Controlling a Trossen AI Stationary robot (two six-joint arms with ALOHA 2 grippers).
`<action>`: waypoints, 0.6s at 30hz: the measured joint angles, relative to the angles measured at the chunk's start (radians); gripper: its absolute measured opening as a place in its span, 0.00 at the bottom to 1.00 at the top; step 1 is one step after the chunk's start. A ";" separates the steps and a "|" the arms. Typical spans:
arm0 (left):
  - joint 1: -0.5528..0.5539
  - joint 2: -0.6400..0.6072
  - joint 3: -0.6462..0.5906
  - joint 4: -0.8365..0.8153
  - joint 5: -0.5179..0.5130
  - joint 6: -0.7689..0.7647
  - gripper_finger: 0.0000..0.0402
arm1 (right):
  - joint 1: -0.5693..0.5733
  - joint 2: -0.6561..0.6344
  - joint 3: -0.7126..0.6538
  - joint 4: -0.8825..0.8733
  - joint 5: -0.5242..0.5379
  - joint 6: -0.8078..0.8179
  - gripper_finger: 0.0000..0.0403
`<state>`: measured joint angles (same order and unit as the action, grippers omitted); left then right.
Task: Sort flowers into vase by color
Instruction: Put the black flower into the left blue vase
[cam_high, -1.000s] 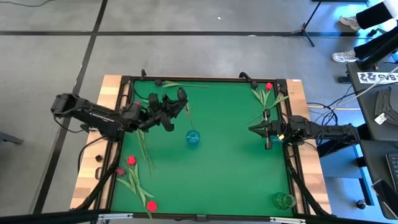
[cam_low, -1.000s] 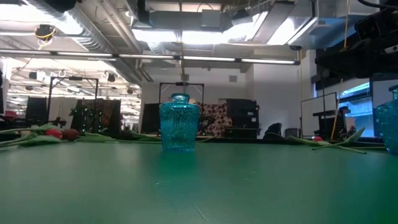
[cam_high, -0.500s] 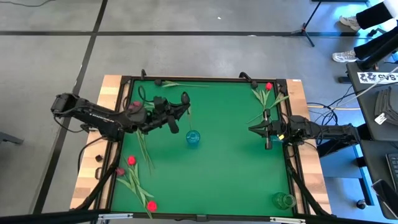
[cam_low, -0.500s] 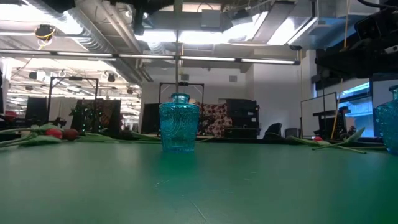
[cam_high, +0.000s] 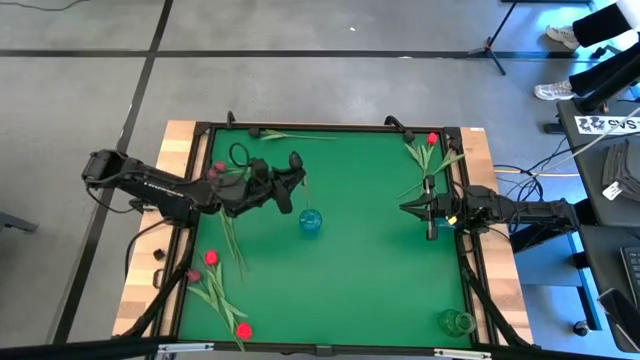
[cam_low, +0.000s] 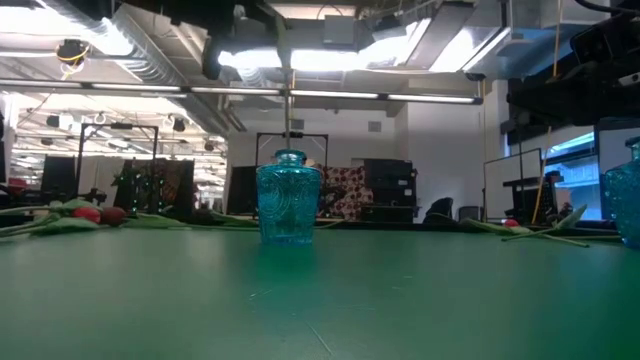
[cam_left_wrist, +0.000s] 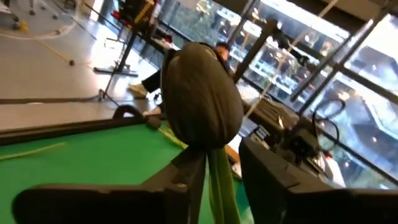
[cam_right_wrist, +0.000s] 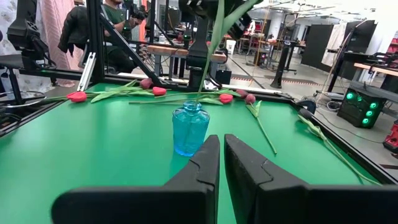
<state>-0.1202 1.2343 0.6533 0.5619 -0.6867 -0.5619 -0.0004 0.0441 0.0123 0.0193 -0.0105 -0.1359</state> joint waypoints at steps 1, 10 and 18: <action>-0.002 0.000 0.000 -0.015 0.009 0.005 0.26 | 0.000 0.000 0.000 0.000 0.000 0.000 0.06; -0.013 0.000 0.118 -0.499 0.024 -0.037 0.37 | 0.000 0.000 0.000 0.000 0.000 0.000 0.06; -0.015 -0.001 0.248 -0.897 0.154 -0.072 0.38 | 0.000 0.000 0.000 0.000 0.000 0.000 0.06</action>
<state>-0.1347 1.2335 0.9011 -0.3348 -0.5331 -0.6340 -0.0002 0.0441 0.0122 0.0193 -0.0105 -0.1356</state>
